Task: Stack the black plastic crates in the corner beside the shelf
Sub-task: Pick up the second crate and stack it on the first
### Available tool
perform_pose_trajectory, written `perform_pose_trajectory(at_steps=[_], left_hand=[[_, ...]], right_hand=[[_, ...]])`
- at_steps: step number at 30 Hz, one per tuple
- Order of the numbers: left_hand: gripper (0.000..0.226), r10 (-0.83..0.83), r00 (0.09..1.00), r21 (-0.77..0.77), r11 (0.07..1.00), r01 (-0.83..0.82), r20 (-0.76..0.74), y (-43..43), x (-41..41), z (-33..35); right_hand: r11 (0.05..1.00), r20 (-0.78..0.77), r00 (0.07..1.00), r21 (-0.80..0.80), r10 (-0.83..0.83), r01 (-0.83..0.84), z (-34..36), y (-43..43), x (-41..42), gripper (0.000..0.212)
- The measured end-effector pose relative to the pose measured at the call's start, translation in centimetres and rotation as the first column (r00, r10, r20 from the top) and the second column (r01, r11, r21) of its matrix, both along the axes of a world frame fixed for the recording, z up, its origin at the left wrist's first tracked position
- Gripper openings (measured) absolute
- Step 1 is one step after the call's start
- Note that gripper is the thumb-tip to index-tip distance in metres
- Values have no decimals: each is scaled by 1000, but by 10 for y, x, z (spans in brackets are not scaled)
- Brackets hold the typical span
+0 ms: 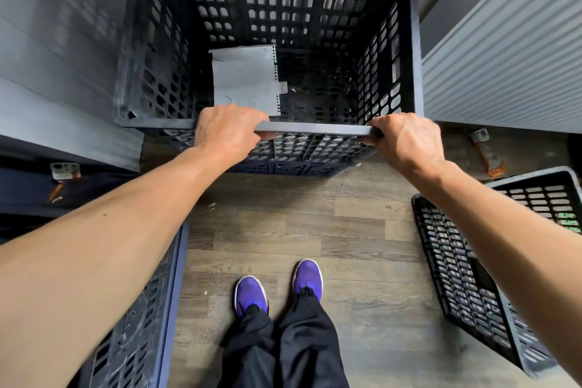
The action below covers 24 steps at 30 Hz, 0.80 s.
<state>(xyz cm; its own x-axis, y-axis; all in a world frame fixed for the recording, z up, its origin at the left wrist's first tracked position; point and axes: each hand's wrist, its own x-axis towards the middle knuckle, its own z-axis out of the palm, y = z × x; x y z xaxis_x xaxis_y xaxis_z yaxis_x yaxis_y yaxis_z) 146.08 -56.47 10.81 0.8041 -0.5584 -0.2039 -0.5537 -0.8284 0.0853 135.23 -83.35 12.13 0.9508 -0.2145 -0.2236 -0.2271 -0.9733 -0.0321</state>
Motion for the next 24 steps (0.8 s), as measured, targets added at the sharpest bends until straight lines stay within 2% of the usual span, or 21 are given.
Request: perform_pose_trajectory(at_steps=[6,13,16,19,24], left_hand=[[7,3,1000,-2,1000,-3,-5,1,-7,-6],[6,-35,998,9,999,35,53,2,-5,-12],[3,0,1000,-13,1000,0,14,-1,-7,-8],[6,27,998,-53,998,-30,-58,-1,-9,-5],[28,-55,994,-186,982,37,-90,15,-10,-9]], right_hand=[[998,-47,998,50,30,-28,-9,-6,-6,25],[999,-6,1000,34,29,-29,-20,-9,-11,22],[999,-26,999,37,19,-18,-18,-9,-9,20],[999,-123,992,45,-2,8,-12,-6,-4,21],[991,-124,992,-136,-30,13,-10,19,-4,27]])
